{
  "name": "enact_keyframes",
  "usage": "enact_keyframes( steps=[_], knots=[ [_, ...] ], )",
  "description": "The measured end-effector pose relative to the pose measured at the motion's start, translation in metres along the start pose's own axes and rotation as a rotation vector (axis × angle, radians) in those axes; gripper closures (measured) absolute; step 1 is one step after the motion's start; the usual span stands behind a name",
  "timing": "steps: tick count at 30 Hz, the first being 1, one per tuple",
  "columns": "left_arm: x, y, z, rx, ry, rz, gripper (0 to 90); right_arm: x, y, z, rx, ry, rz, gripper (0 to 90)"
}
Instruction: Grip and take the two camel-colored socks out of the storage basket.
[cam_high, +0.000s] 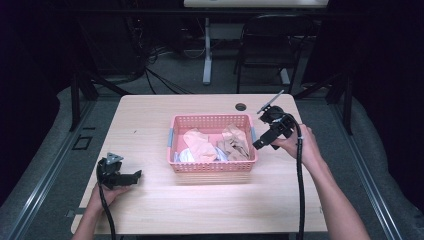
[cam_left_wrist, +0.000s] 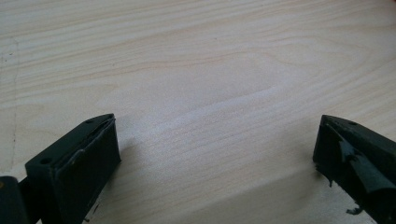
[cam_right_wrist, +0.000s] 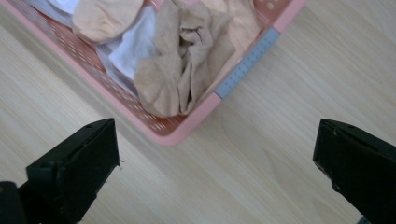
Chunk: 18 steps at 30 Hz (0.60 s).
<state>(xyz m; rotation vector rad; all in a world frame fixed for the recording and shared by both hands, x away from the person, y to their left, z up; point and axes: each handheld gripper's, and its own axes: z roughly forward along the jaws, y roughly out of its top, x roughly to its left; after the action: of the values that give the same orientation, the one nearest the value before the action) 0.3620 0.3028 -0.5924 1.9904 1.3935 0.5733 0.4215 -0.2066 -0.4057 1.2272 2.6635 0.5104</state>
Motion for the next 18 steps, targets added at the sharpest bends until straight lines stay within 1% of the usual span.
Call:
enact_keyframes(
  steps=[1,3,4,5,6,9,12,15,16,18],
  knots=[
    [0.0,0.0,0.0,0.0,0.0,0.0,0.1,0.002,0.004,0.002,-0.002,0.007,-0.004,0.0],
    [0.0,0.0,0.0,0.0,0.0,0.0,0.1,0.004,0.007,0.004,-0.005,0.003,-0.004,0.0],
    [0.0,0.0,0.0,0.0,0.0,0.0,0.1,0.008,0.014,0.008,-0.004,0.015,-0.013,0.5],
    [0.0,0.0,0.0,0.0,0.0,0.0,0.1,0.009,0.016,0.009,-0.001,0.012,-0.017,0.9],
    [0.0,0.0,0.0,0.0,0.0,0.0,0.1,0.011,0.019,0.013,-0.009,0.013,-0.012,2.2],
    [0.0,0.0,0.0,0.0,0.0,0.0,0.1,0.017,0.028,0.02,0.007,0.027,-0.032,3.0],
    [0.0,0.0,0.0,0.0,0.0,0.0,0.1,0.023,0.035,0.027,0.008,0.038,-0.039,3.3],
    [0.0,0.0,0.0,-0.001,0.001,0.0,0.2,0.026,0.04,0.031,0.013,0.042,-0.043,3.0],
    [0.0,0.0,0.0,0.0,0.001,0.0,0.2,0.028,0.043,0.033,0.025,0.046,-0.056,3.0],
    [0.0,0.0,0.0,0.0,0.001,0.0,0.2,0.03,0.046,0.037,0.019,0.053,-0.054,3.0]
  ],
)
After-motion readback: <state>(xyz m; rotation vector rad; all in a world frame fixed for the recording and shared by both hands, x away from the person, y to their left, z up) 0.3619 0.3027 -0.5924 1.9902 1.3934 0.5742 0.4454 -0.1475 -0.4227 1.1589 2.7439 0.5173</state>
